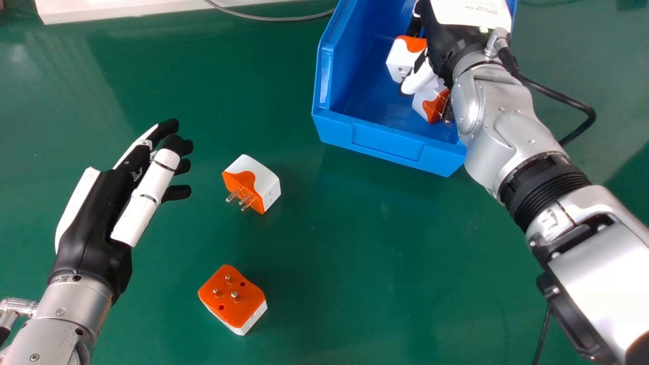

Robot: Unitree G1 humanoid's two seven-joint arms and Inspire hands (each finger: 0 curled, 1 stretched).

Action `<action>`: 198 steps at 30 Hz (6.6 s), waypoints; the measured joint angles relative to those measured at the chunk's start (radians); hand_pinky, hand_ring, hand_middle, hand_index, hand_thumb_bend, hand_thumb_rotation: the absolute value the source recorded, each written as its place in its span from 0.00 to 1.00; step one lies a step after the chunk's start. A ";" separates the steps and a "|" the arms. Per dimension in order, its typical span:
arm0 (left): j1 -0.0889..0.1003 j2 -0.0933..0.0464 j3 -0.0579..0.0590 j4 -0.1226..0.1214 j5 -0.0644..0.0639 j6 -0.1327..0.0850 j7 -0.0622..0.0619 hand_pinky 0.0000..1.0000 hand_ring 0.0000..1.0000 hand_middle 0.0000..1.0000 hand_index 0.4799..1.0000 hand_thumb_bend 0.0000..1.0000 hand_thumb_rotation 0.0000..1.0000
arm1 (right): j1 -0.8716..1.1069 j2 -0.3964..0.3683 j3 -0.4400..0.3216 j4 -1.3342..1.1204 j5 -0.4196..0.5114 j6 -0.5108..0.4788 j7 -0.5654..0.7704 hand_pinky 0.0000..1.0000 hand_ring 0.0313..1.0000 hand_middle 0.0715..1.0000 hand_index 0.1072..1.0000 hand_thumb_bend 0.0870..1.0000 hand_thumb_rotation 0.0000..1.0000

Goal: Pick all objects and put in blue box

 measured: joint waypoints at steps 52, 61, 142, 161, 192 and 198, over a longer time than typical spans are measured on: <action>-0.010 0.000 -0.022 0.002 0.006 -0.003 0.020 0.78 0.86 0.87 0.83 0.47 0.87 | 0.585 -0.009 -0.028 -1.131 -0.012 0.157 0.007 0.68 0.85 0.95 0.88 0.65 0.10; -0.007 0.000 -0.005 0.008 0.002 -0.006 0.017 0.79 0.86 0.87 0.83 0.47 0.87 | 0.873 -0.023 0.004 -1.438 -0.039 0.025 0.011 0.72 0.87 0.95 0.88 0.63 0.12; 0.125 -0.077 0.005 -0.042 0.001 -0.112 0.083 0.81 0.88 0.89 0.84 0.47 0.87 | 0.766 -0.058 0.215 -0.968 -0.078 -0.608 0.395 0.64 0.78 0.81 0.74 0.27 0.04; 0.105 -0.077 0.004 -0.046 0.001 -0.091 0.083 0.81 0.88 0.89 0.84 0.48 0.87 | 0.568 -0.011 0.295 -0.759 -0.190 -0.587 0.399 0.65 0.78 0.81 0.71 0.30 0.00; 0.093 -0.076 0.003 -0.063 0.004 -0.067 0.082 0.80 0.88 0.89 0.84 0.48 0.87 | 0.548 0.018 0.324 -0.750 -0.211 -0.522 0.457 0.67 0.82 0.85 0.75 0.20 0.05; 0.088 -0.076 0.001 -0.069 0.005 -0.056 0.082 0.79 0.88 0.89 0.84 0.47 0.87 | 0.549 0.018 0.349 -0.752 -0.233 -0.519 0.459 0.68 0.82 0.85 0.75 0.19 0.06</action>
